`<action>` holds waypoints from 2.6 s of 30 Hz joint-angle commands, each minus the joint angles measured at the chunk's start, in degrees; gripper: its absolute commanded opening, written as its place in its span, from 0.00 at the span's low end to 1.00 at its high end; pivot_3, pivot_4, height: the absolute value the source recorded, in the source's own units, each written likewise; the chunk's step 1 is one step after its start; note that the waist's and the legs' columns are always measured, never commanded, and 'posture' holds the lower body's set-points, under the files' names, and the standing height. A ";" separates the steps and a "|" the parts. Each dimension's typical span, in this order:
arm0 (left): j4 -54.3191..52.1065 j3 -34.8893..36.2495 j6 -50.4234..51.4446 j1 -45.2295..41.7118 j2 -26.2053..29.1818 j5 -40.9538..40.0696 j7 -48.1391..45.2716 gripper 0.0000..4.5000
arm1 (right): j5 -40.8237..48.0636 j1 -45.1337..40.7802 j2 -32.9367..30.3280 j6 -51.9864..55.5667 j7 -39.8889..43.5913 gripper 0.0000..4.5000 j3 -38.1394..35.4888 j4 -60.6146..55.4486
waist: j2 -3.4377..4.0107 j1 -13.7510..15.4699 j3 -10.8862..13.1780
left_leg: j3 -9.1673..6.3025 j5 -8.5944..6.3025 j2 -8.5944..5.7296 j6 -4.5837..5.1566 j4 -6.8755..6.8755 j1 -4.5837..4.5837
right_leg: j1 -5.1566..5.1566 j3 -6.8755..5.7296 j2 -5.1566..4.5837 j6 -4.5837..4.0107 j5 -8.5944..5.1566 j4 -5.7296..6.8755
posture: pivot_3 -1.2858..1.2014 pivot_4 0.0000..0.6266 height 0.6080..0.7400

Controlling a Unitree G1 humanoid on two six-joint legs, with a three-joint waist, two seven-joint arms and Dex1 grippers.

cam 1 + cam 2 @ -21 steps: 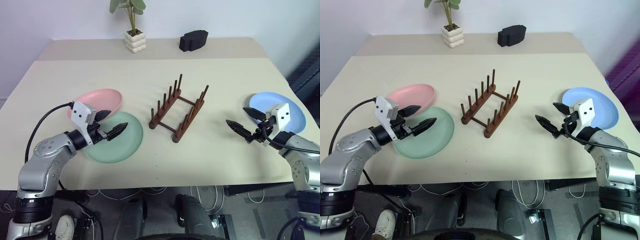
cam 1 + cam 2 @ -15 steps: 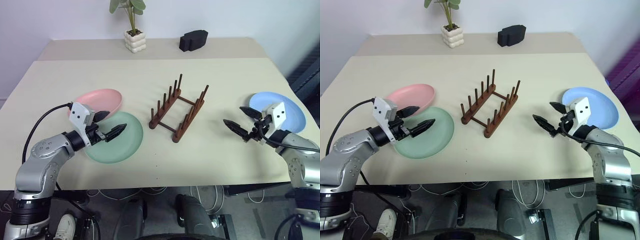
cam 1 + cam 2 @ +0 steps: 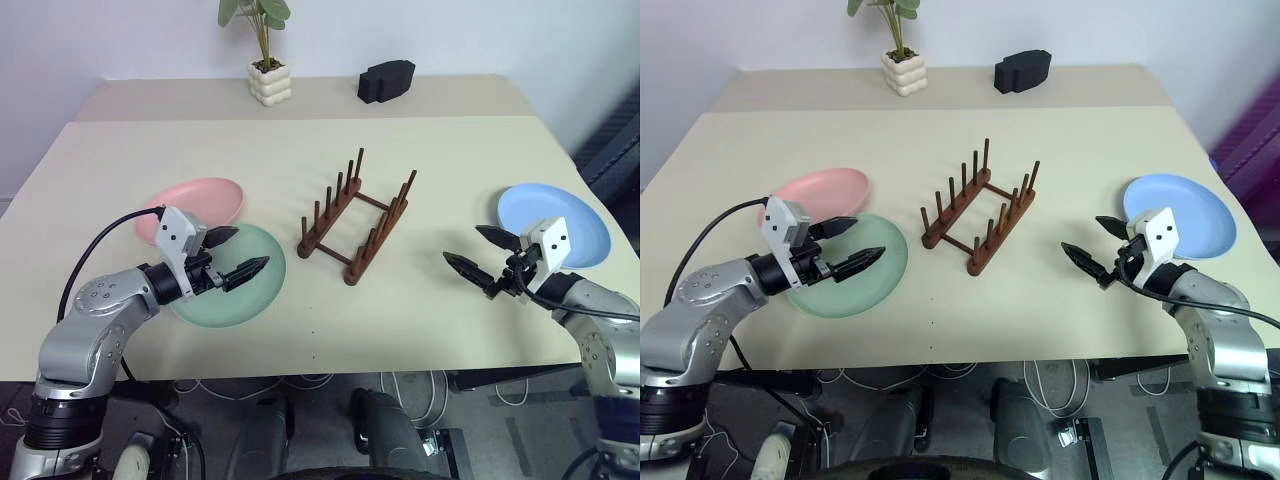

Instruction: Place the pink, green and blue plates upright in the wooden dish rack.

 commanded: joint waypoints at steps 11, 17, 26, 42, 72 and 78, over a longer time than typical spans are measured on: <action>-4.16 -21.61 4.86 -10.14 -4.33 5.31 0.79 1.00 | 1.25 1.59 4.07 0.84 -4.15 0.98 0.60 -6.44 | 0.00 0.34 0.00 | -0.01 0.00 -0.04 0.00 0.04 -0.04 | 0.00 0.01 0.00 0.01 -0.01 -0.02 | 0.52 0.24 1.00; 0.50 -28.15 8.82 -15.61 -10.64 9.40 4.78 1.00 | 2.49 5.76 4.88 1.62 -6.01 0.98 -1.11 -10.93 | 0.01 0.01 -0.01 | -0.03 0.00 -0.07 0.00 0.03 -0.04 | -0.01 0.02 0.07 0.01 0.00 -0.01 | 0.52 0.24 1.00; 5.29 -29.83 16.70 -18.93 -16.12 11.47 9.78 1.00 | 2.79 7.52 5.29 1.12 -8.06 0.98 -1.12 -12.00 | 0.01 -0.03 -0.01 | -0.08 -0.01 -0.03 0.01 0.05 -0.02 | -0.01 0.03 0.14 0.08 -0.05 0.01 | 0.52 0.24 1.00; 11.37 -30.37 18.10 -19.99 -23.28 14.77 13.95 0.88 | 2.74 7.27 5.62 1.33 -9.27 1.00 -0.07 -12.63 | 0.02 0.33 -0.03 | -0.07 -0.01 -0.05 0.01 0.07 -0.04 | 0.01 0.04 0.13 0.04 -0.02 -0.01 | 0.52 0.24 1.00; 22.23 -36.92 -14.34 -26.05 -10.85 20.26 -19.75 0.18 | 4.04 19.75 -0.88 5.59 -3.40 1.00 -3.52 -17.09 | 0.13 1.29 -0.12 | -0.06 -0.01 -0.06 0.02 0.14 -0.14 | -0.02 0.06 0.10 0.00 -0.02 -0.07 | 0.52 0.24 1.00; 30.08 -37.04 -19.71 -29.52 -12.54 23.34 -22.21 0.18 | 3.41 22.96 -0.38 5.39 -4.48 1.00 -4.65 -19.00 | 0.10 1.35 -0.11 | -0.06 -0.01 -0.04 0.02 0.14 -0.16 | -0.03 0.06 0.11 0.07 -0.06 -0.08 | 0.52 0.24 1.00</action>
